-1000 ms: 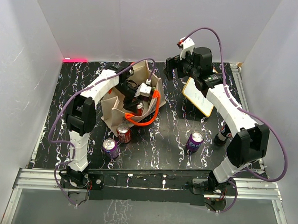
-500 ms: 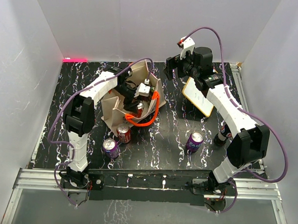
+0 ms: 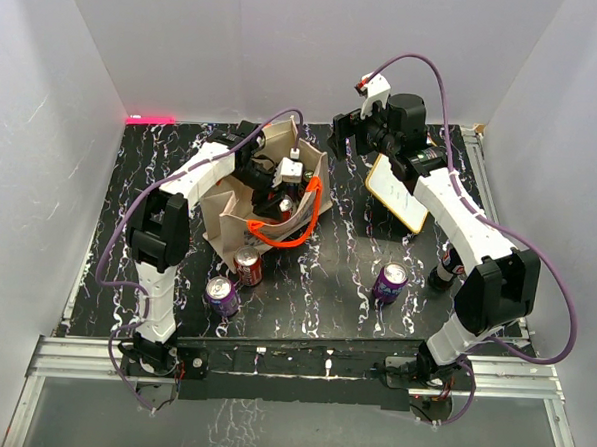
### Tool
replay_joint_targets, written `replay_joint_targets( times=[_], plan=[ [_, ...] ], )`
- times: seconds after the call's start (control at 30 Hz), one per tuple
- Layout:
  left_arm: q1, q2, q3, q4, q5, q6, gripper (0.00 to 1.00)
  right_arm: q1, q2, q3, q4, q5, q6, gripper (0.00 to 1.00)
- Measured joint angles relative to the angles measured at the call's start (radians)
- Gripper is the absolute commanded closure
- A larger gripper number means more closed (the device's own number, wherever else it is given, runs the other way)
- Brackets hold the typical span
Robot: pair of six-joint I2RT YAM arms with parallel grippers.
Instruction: Place the beverage into the canvas bag
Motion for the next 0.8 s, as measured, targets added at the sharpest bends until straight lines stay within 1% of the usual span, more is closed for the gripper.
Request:
replay_joint_targets(
  times=[0.17,0.43,0.6,0.8],
  plan=[
    [0.000,0.000,0.000,-0.006,-0.001,0.013,0.62,0.000,0.000,0.000,0.000,-0.003,0.000,0.01],
    [0.001,0.000,-0.015,-0.003,-0.001,0.037,0.38,0.000,0.000,0.000,0.000,-0.006,0.001,0.01],
    [0.001,0.000,-0.015,0.000,-0.003,0.033,0.32,0.000,0.000,0.000,0.000,-0.007,0.002,0.01],
    [0.001,0.000,-0.015,0.000,0.000,0.011,0.20,0.000,0.000,0.000,0.000,-0.010,0.004,0.01]
  ],
)
